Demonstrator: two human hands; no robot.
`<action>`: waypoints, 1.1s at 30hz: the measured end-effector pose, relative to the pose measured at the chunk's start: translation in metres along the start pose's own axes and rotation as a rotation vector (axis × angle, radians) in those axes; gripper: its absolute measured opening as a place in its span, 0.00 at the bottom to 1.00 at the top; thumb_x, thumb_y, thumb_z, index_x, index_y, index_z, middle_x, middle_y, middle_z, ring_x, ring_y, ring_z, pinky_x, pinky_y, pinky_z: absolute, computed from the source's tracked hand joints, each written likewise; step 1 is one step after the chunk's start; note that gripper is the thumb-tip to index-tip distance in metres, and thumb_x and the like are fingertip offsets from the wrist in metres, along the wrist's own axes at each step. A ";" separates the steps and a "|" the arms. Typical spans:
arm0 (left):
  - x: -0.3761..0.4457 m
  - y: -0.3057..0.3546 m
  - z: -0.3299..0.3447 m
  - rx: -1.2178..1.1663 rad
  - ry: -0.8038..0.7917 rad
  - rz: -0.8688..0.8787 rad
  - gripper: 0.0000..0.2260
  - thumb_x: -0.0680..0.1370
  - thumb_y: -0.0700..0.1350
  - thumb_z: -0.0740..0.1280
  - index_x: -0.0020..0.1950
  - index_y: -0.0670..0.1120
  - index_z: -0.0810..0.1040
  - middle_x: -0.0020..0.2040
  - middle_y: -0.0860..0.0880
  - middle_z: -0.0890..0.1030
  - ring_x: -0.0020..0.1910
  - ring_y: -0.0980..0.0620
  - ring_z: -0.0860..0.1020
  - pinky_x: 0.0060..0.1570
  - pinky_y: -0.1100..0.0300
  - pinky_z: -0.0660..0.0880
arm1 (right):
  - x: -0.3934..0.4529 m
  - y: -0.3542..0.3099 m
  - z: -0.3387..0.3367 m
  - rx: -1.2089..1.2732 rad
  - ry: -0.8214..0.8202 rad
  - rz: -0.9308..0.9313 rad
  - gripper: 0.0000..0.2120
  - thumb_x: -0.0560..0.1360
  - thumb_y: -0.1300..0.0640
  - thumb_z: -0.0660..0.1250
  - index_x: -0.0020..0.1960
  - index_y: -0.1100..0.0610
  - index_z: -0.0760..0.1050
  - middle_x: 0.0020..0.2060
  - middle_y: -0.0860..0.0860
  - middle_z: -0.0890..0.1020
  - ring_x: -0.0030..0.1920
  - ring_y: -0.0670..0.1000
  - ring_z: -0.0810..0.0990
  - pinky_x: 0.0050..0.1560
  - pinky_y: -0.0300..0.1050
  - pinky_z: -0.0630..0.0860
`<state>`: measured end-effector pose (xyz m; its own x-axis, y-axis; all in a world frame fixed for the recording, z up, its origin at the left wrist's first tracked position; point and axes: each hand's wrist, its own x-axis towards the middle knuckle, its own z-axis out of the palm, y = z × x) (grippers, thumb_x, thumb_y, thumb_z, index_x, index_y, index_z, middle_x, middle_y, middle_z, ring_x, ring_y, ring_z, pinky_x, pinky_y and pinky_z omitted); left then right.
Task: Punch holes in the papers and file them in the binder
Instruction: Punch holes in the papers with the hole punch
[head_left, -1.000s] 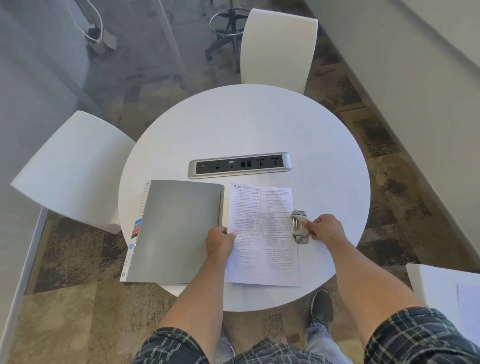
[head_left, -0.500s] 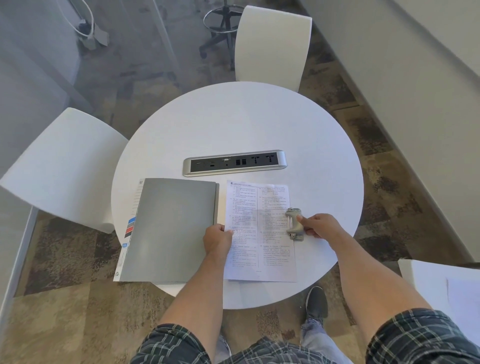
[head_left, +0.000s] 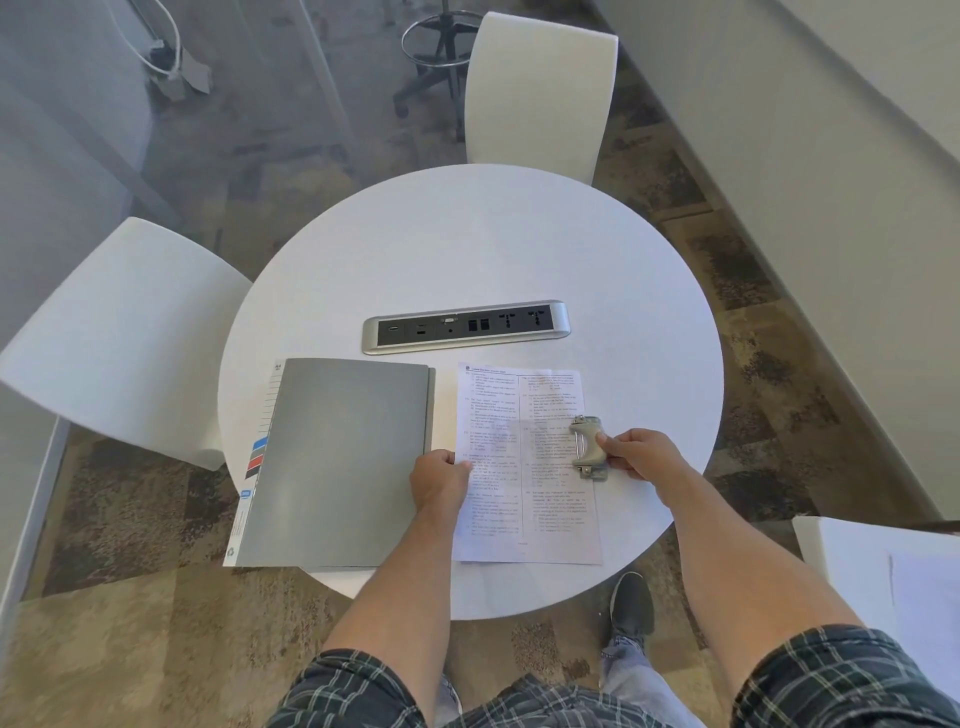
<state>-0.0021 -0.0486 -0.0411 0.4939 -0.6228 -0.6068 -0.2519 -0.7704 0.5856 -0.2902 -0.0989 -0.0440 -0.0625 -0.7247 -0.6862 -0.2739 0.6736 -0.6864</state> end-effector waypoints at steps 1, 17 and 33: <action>0.000 0.000 0.000 0.001 0.005 0.003 0.05 0.76 0.41 0.73 0.44 0.39 0.83 0.36 0.51 0.81 0.35 0.51 0.79 0.33 0.62 0.73 | 0.000 0.000 0.001 0.004 0.003 0.000 0.13 0.76 0.53 0.77 0.41 0.60 0.77 0.37 0.54 0.83 0.34 0.46 0.78 0.37 0.38 0.71; 0.004 -0.003 0.000 0.018 0.001 -0.020 0.07 0.75 0.41 0.74 0.43 0.37 0.84 0.40 0.45 0.86 0.38 0.46 0.83 0.45 0.49 0.83 | 0.003 0.004 0.015 -0.202 0.178 0.001 0.27 0.70 0.40 0.78 0.35 0.57 0.67 0.31 0.52 0.71 0.33 0.51 0.67 0.34 0.45 0.62; 0.007 -0.004 -0.001 0.000 -0.028 -0.044 0.06 0.75 0.43 0.75 0.41 0.41 0.83 0.39 0.48 0.86 0.42 0.45 0.86 0.47 0.49 0.84 | 0.008 0.006 0.013 -0.274 0.167 -0.002 0.31 0.69 0.36 0.77 0.30 0.52 0.59 0.29 0.51 0.65 0.32 0.51 0.64 0.35 0.45 0.60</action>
<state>0.0031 -0.0499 -0.0466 0.4810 -0.5916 -0.6471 -0.2303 -0.7974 0.5578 -0.2797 -0.0988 -0.0565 -0.2122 -0.7549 -0.6206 -0.5214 0.6246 -0.5814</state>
